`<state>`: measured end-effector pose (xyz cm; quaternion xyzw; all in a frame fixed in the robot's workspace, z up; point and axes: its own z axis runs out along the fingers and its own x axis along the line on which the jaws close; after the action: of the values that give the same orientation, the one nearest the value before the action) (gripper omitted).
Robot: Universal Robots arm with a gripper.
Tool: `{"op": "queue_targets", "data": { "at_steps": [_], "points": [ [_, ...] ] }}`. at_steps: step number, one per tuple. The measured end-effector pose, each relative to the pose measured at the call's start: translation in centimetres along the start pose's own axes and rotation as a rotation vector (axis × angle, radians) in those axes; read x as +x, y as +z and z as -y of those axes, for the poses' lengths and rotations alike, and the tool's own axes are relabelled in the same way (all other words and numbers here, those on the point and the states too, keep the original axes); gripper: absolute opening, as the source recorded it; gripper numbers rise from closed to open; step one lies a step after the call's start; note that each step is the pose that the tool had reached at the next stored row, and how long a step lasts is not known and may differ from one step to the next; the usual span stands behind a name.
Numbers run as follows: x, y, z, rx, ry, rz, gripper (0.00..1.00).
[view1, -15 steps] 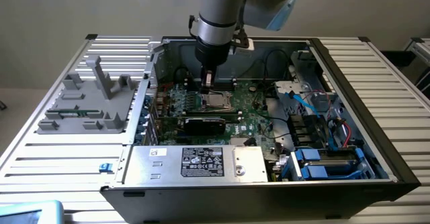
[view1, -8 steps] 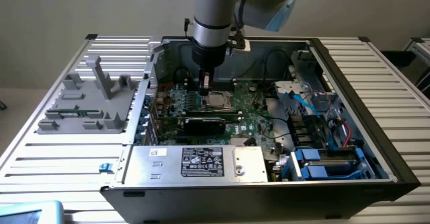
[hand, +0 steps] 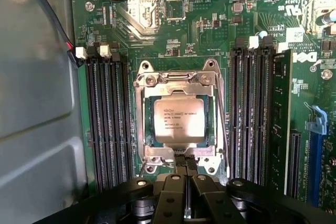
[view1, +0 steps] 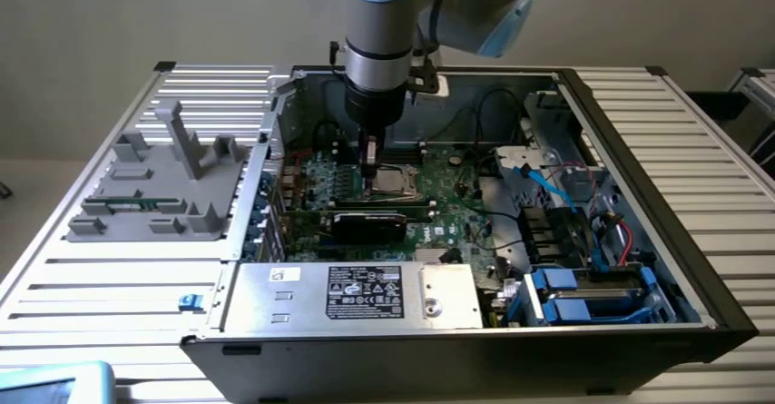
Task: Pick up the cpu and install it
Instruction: 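Close the cpu cover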
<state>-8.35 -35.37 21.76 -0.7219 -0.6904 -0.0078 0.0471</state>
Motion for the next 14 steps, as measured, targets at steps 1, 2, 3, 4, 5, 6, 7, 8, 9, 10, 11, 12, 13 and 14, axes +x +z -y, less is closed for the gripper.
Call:
{"op": "queue_targets", "data": {
  "at_steps": [1,2,3,4,5,6,7,8,9,10,11,12,13,14],
  "points": [
    [-0.01,0.14,-0.01,-0.0008,0.000,0.0005,0.11],
    [-0.01,0.28,-0.01,-0.0012,0.000,0.0015,0.11],
    [-0.01,0.44,-0.01,-0.0015,0.000,0.0026,0.11],
    [-0.01,0.58,0.00,-0.0019,0.000,0.0035,0.11],
    [0.00,0.72,0.01,-0.0023,0.000,0.0045,0.11],
    [0.02,0.83,0.04,-0.0029,0.000,0.0057,0.11],
    [0.04,0.92,0.07,-0.0036,0.000,0.0069,0.11],
    [0.06,0.95,0.10,-0.0041,0.000,0.0082,0.11],
    [0.06,0.96,0.14,-0.0046,0.000,0.0092,0.11],
    [0.06,0.96,0.20,-0.0052,0.000,0.0101,0.11],
    [0.08,0.99,0.25,-0.0064,0.000,0.0106,0.11],
    [0.10,1.03,0.31,-0.0078,0.000,0.0115,0.11],
    [0.11,1.07,0.35,-0.0093,0.000,0.0126,0.11],
    [0.12,1.08,0.37,-0.0104,0.000,0.0140,0.11]
  ]
}}
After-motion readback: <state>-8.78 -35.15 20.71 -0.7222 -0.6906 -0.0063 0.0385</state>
